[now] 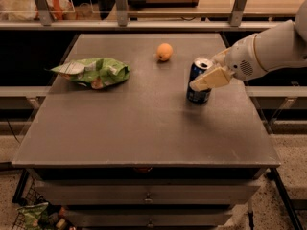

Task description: Pick pepsi can

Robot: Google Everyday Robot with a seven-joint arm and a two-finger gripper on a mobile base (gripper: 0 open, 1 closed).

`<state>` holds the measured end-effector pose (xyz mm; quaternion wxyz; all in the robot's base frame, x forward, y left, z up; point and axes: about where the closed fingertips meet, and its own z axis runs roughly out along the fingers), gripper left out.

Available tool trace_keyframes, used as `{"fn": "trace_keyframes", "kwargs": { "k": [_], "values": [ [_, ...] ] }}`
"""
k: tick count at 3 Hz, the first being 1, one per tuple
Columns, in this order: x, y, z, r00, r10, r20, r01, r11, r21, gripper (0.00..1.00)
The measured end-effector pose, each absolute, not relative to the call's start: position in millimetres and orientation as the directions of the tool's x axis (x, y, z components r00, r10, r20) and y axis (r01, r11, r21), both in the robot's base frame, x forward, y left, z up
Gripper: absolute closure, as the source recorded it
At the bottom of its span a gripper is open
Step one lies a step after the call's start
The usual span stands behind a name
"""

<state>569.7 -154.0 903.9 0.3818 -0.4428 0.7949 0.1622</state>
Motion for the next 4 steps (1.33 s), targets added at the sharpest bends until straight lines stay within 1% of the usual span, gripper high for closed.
{"fn": "trace_keyframes", "kwargs": {
  "k": [1,2,3,4],
  "values": [
    [572,-146,903,-0.311,-0.579,-0.754,-0.823,0.561,-0.091,0.62],
    [581,-142,908,-0.329,-0.573,-0.750,-0.820,0.567,-0.074,0.86],
    [587,-149,934,-0.350,-0.540,-0.766,-0.817,0.575,-0.032,1.00],
    [588,-167,989,-0.340,-0.515,-0.787,-0.812,0.582,-0.031,1.00]
  ]
}}
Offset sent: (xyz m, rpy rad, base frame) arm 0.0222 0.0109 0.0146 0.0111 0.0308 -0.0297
